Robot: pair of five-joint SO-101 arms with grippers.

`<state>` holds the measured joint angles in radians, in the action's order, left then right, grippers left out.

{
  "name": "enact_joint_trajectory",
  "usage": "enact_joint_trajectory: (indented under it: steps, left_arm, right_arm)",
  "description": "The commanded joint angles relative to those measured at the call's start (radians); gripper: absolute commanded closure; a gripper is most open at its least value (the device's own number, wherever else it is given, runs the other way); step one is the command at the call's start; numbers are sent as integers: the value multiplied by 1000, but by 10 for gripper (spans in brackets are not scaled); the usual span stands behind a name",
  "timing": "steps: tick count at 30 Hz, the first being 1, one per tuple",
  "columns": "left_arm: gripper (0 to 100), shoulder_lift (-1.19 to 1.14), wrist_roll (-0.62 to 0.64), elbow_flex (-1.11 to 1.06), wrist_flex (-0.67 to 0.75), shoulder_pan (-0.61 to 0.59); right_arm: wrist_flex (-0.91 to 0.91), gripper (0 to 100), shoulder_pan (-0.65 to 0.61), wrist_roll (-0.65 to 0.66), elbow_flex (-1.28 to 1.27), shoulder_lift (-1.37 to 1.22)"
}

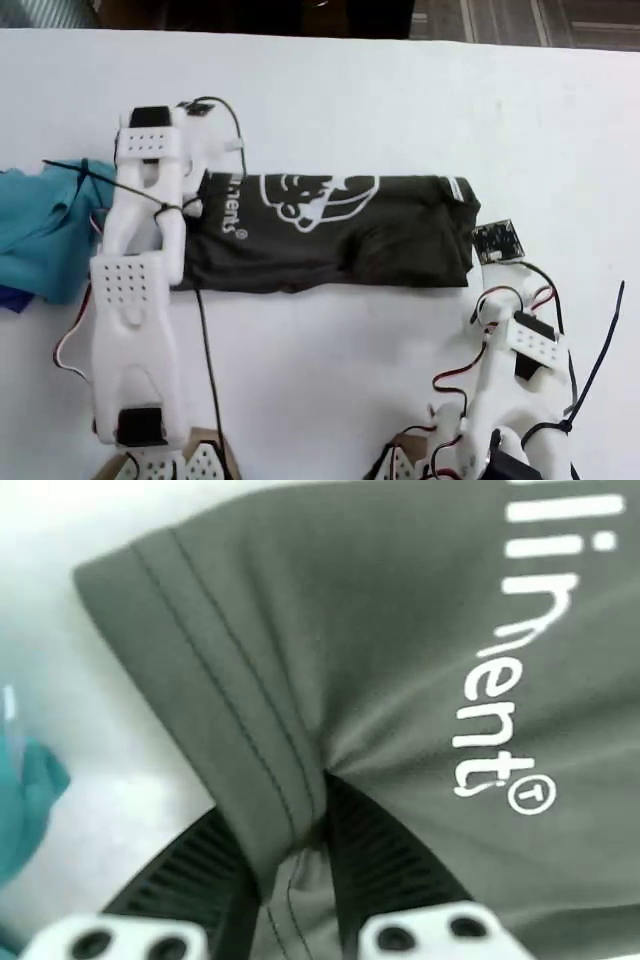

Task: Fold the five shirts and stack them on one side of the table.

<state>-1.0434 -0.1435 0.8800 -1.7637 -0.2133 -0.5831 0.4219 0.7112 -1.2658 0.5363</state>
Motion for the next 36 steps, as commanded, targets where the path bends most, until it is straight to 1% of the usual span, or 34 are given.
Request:
enact_joint_trajectory:
  steps: [1,5,9,11,14,15,17,20,21,22,28,32,36]
  left_arm:
    - [975,84,-29,-101,-26,-107]
    - [975,285,-137,-309,-26,-123]
    - [975,525,-155,-455,-23,-91]
    - [975,623,-153,-481,-21,-46]
    - [975,713,-150,-481,-20,66]
    - [975,727,-150,-472,-17,112]
    - [975,733,-149,-441,-5,203]
    - [975,732,-149,-380,18,319]
    - [975,732,-147,-357,29,353]
    - [975,732,-147,-334,41,385]
    - [975,732,-144,-199,164,539]
    - [975,730,-57,-180,273,629]
    - [975,674,-21,-173,330,706]
  right_arm:
    - [16,978,-12,-6,3,31]
    - [19,978,-12,-6,3,31]
    - [44,978,-13,-8,-15,39]
    - [44,978,-13,-8,-17,39]
    - [44,978,-7,-20,-17,39]
    - [47,978,5,-54,-14,41]
    - [84,978,93,-160,5,41]
    - [145,978,246,-408,28,35]
    - [160,978,263,-476,29,31]
    - [174,978,266,-509,29,31]
    - [179,978,219,-448,14,30]
    - [179,978,211,-436,11,30]
    - [179,978,211,-436,11,30]
